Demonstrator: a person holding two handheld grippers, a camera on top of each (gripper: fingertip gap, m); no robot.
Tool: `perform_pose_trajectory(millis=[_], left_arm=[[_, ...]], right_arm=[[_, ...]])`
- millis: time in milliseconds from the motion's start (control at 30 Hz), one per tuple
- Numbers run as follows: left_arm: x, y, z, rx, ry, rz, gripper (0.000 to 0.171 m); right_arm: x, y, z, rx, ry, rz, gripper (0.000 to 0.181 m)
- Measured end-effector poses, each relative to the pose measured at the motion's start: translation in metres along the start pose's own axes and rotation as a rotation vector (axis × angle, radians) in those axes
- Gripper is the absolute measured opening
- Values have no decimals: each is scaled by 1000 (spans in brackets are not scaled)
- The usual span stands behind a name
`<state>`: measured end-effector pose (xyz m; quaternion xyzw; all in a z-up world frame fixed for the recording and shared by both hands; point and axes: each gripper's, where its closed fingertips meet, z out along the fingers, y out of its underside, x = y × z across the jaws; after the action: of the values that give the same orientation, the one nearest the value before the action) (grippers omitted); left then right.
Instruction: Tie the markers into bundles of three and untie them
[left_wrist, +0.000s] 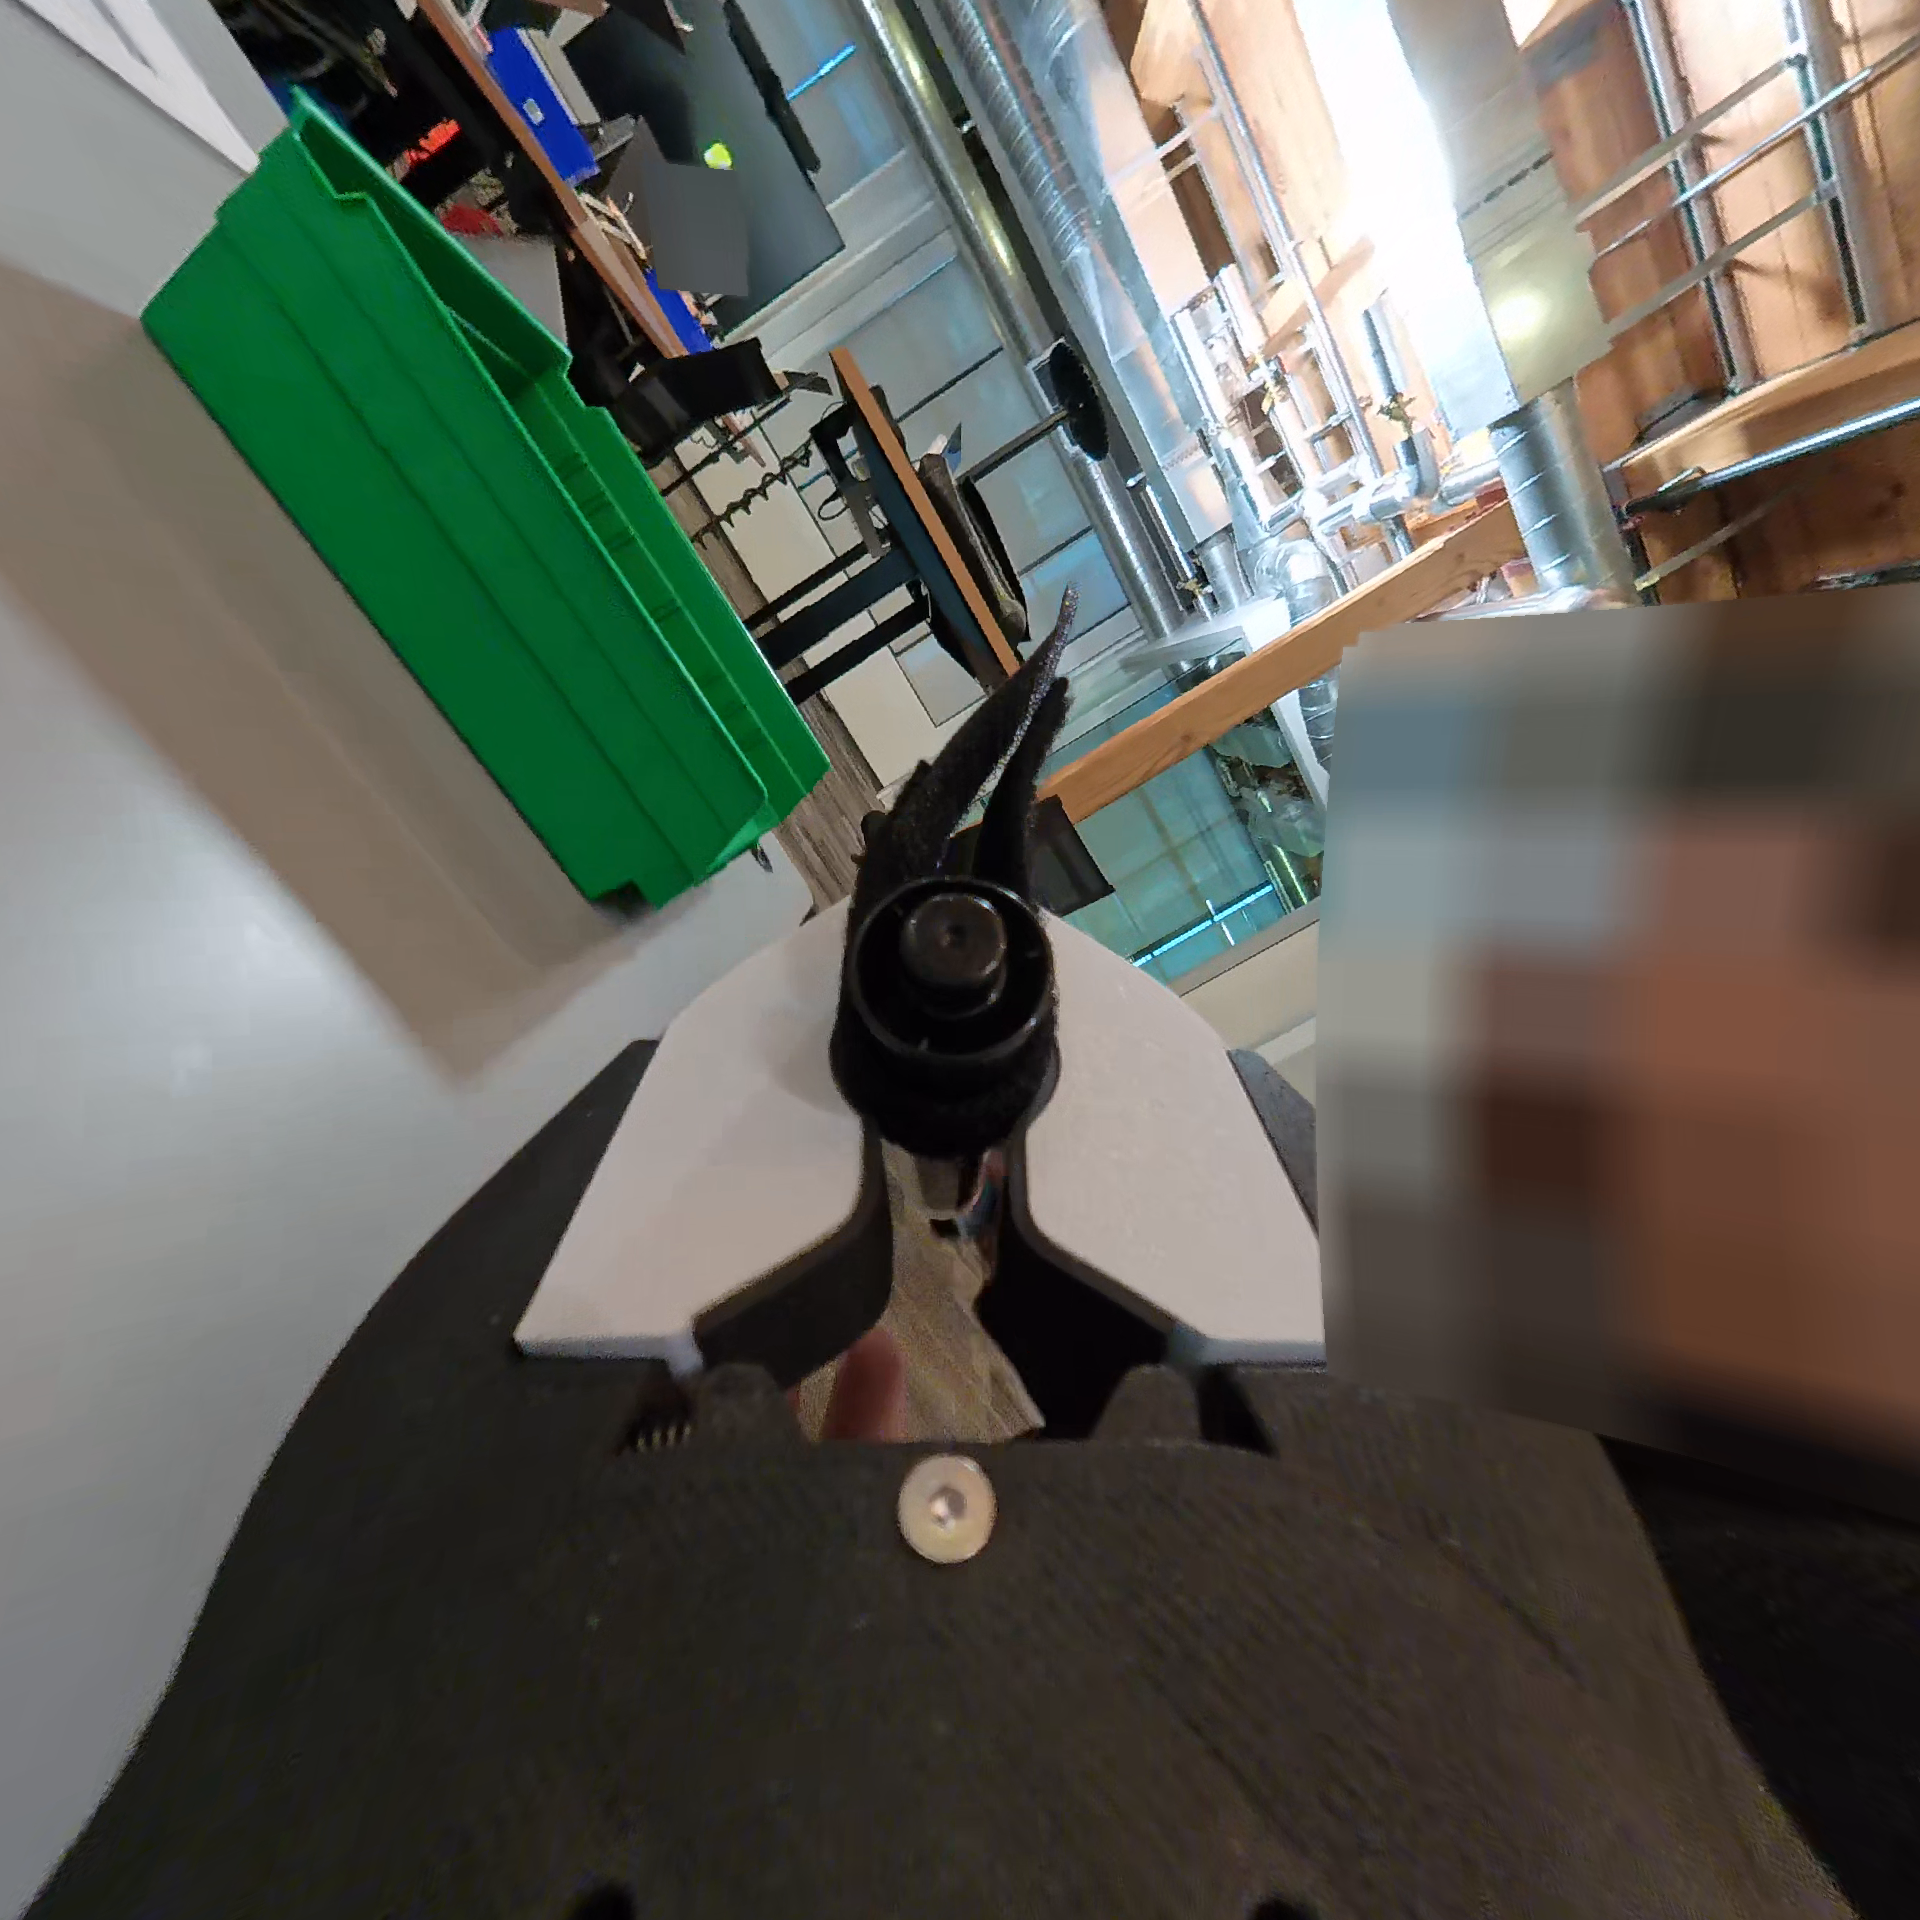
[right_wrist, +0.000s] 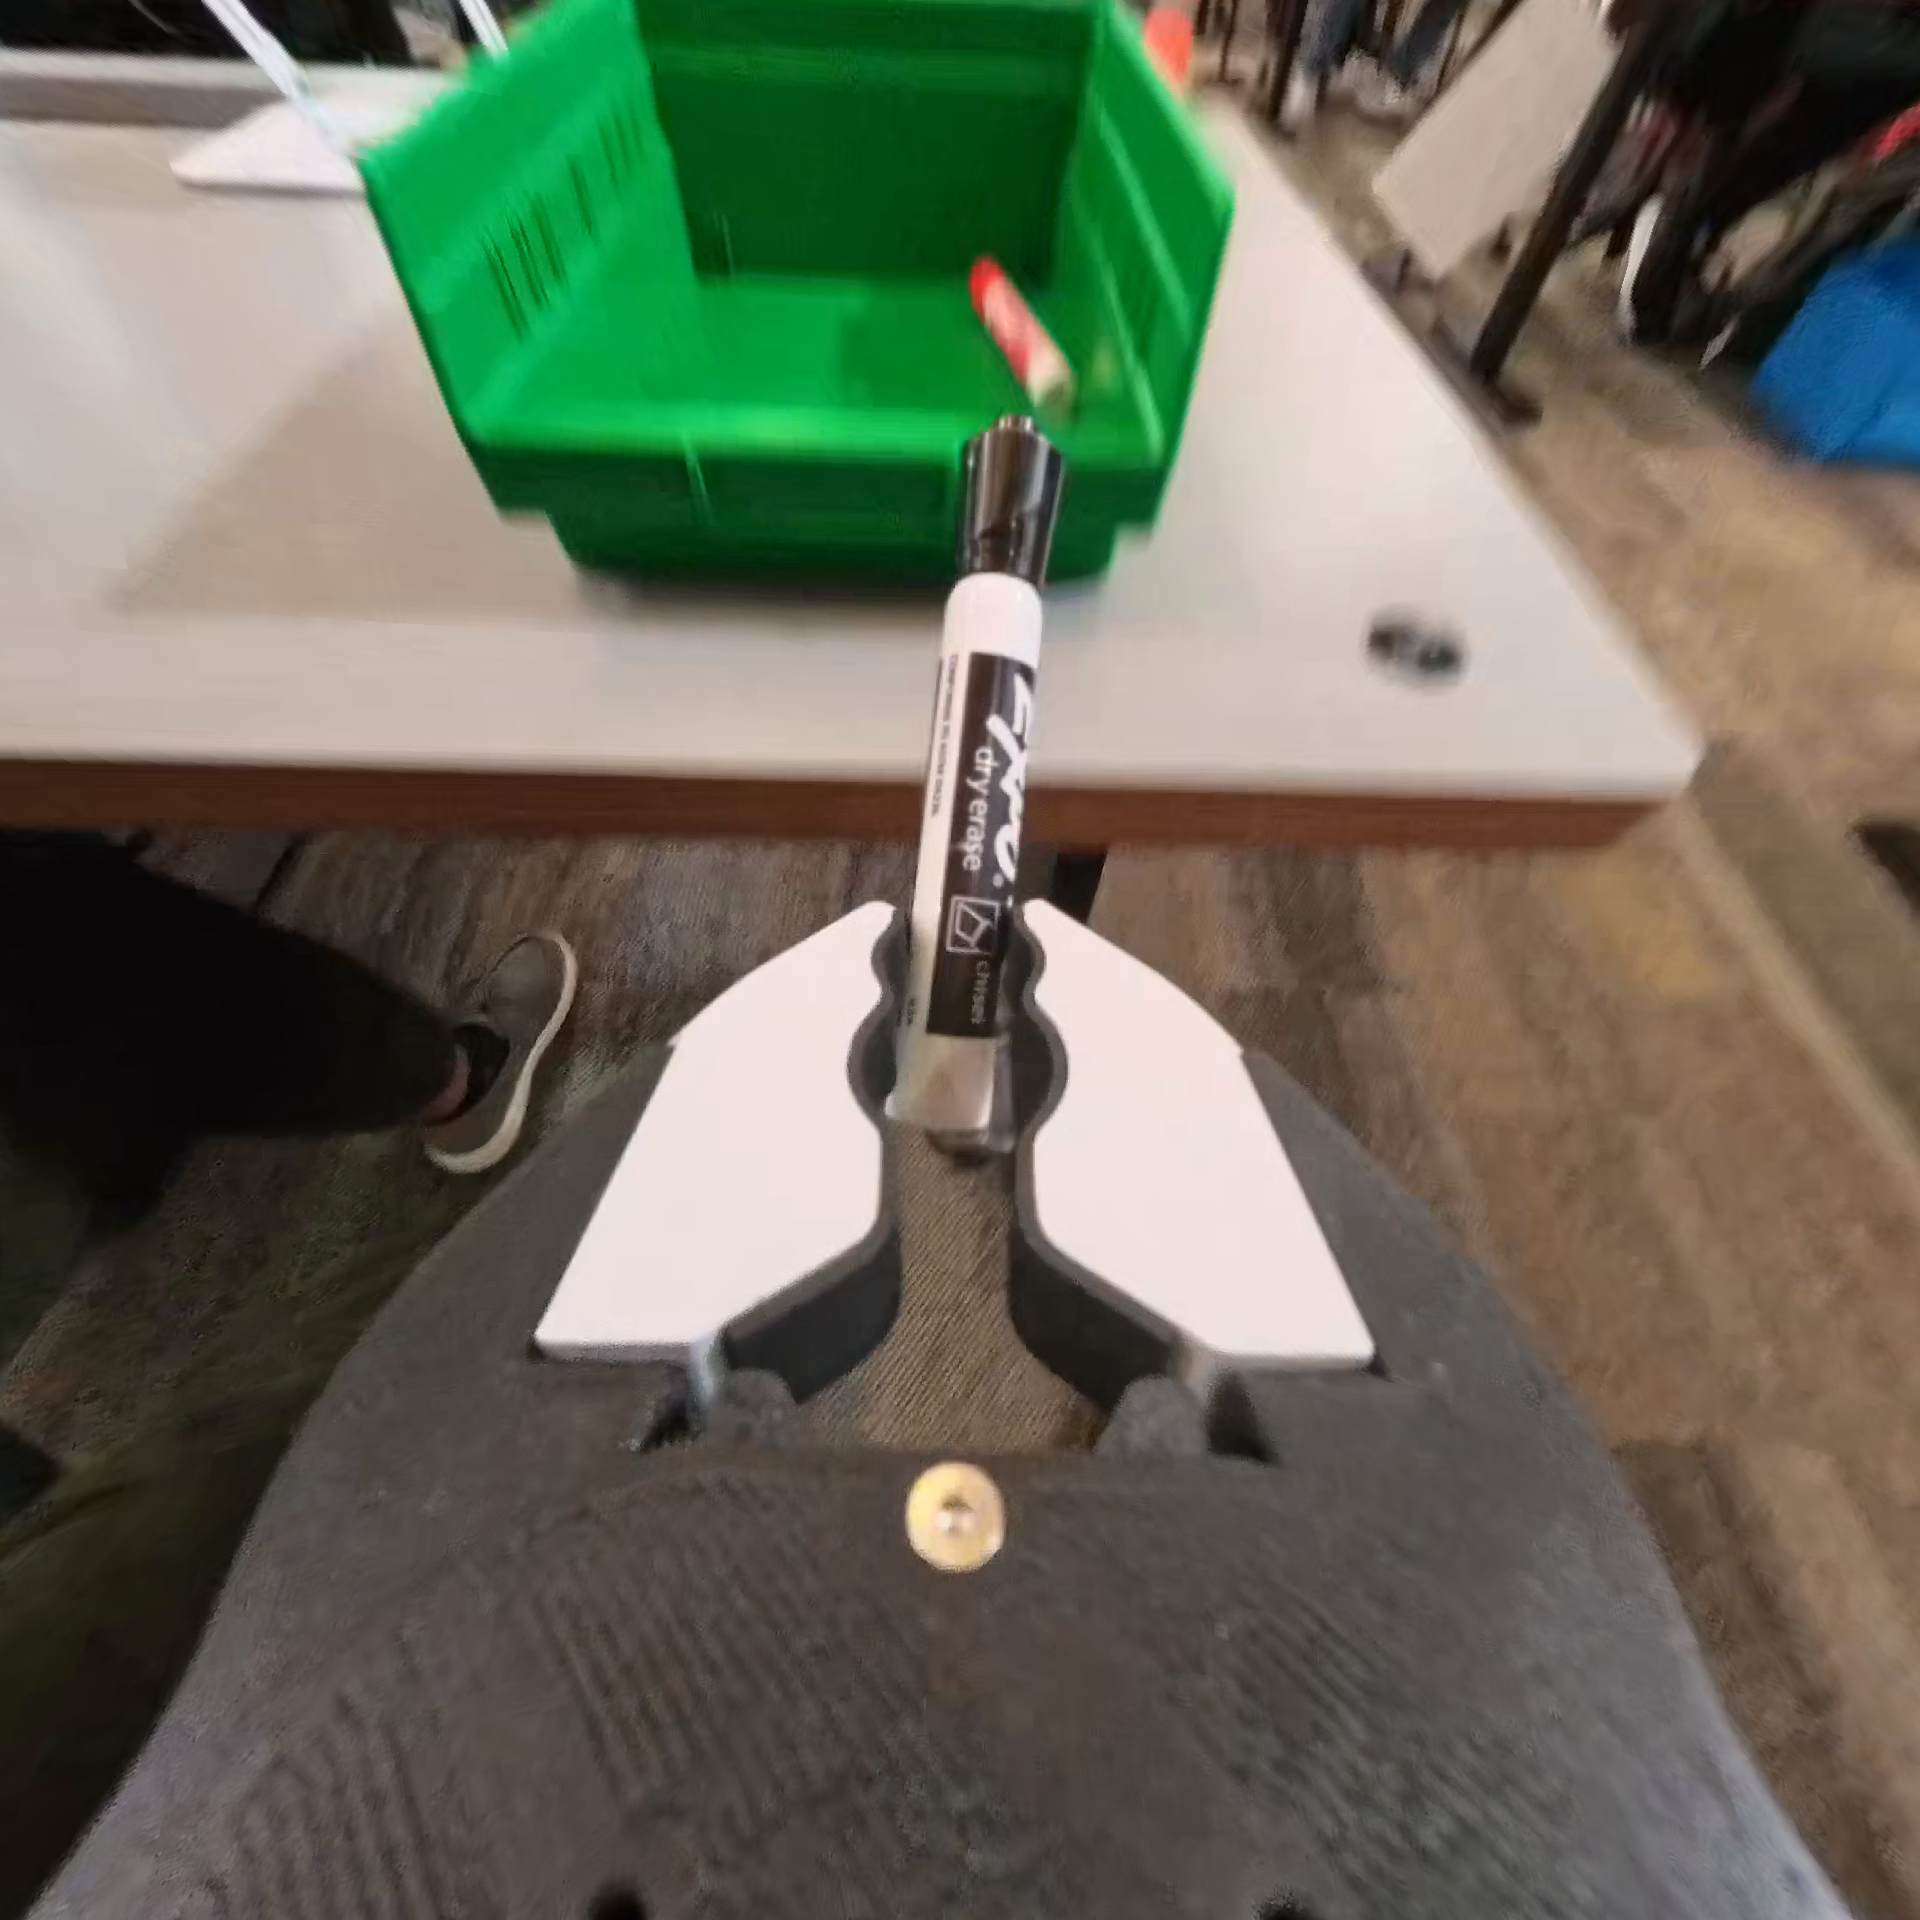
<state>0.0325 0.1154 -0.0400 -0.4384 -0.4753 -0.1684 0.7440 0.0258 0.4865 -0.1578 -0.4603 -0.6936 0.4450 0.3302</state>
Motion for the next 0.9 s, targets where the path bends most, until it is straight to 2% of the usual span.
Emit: perform_pose_trajectory(millis=[67,133,233,367,533,633,733,767,833,900], left_arm=[[4,7,-21,-3,-11,10,18],[3,14,-40,-6,-24,14,18],[3,28,-58,-34,4,-6,19],[2,40,-69,-72,55,-35,19],[-8,45,-85,-105,66,-56,18],[-15,36,-85,-68,112,-112,18],[-26,17,-68,4,135,-157,18],[-28,13,-62,11,135,-151,18],[-34,12,-52,-8,112,-121,19],[-31,10,-45,-9,123,-125,19]], right_arm=[[-5,-54,8,72,-6,-96,19],[-10,-89,31,19,-23,-175,19],[-25,-103,87,-188,-136,-190,19],[-40,-115,159,-307,-214,-131,19],[-55,-113,210,-406,-265,-33,19],[-59,-108,227,-431,-265,-34,19],[-57,-120,238,-363,-201,-49,48],[-56,-130,237,-314,-167,-68,51],[-62,-159,220,-212,-115,-130,51],[-95,-187,188,-143,-159,-189,51]])
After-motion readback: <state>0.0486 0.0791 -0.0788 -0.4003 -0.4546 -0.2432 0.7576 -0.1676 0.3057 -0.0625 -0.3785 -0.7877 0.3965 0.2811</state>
